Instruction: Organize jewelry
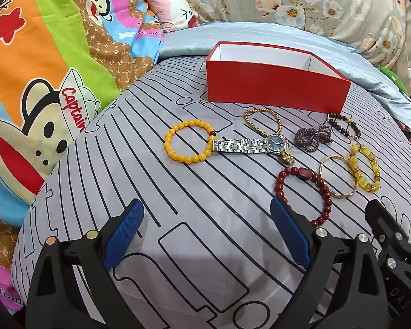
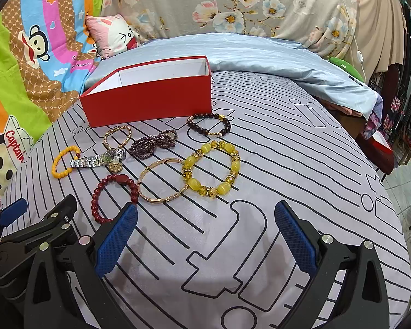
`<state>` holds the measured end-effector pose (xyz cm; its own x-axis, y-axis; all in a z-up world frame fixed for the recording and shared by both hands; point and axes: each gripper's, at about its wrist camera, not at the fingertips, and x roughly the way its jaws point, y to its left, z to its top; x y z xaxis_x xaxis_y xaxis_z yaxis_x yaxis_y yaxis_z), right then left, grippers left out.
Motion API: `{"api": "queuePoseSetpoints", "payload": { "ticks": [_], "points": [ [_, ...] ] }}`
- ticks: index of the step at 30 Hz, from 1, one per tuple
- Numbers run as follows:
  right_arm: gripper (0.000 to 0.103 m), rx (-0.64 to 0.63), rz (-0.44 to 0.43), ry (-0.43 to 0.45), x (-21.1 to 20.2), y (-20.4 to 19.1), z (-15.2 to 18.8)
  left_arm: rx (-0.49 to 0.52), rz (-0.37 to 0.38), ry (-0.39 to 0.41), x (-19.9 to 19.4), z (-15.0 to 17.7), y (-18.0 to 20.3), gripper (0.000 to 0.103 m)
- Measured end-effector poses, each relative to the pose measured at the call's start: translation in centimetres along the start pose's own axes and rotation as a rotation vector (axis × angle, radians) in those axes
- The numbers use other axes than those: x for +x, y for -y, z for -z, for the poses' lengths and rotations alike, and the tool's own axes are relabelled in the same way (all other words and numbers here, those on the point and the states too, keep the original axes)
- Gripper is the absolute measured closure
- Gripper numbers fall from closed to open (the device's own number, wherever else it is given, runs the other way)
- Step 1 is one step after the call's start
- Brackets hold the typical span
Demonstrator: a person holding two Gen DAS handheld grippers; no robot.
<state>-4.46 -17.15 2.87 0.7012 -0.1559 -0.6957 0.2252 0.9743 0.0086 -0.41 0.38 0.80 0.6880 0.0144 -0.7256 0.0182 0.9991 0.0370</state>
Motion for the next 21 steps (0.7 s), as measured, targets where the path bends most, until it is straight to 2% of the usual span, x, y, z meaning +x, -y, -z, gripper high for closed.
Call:
{"api": "queuePoseSetpoints", "payload": {
  "ticks": [21],
  "points": [
    [0.007,-0.001,0.001,0.001,0.00,-0.03,0.00,0.001,-0.002,0.003,-0.09,0.19,0.12,0.014]
  ]
}}
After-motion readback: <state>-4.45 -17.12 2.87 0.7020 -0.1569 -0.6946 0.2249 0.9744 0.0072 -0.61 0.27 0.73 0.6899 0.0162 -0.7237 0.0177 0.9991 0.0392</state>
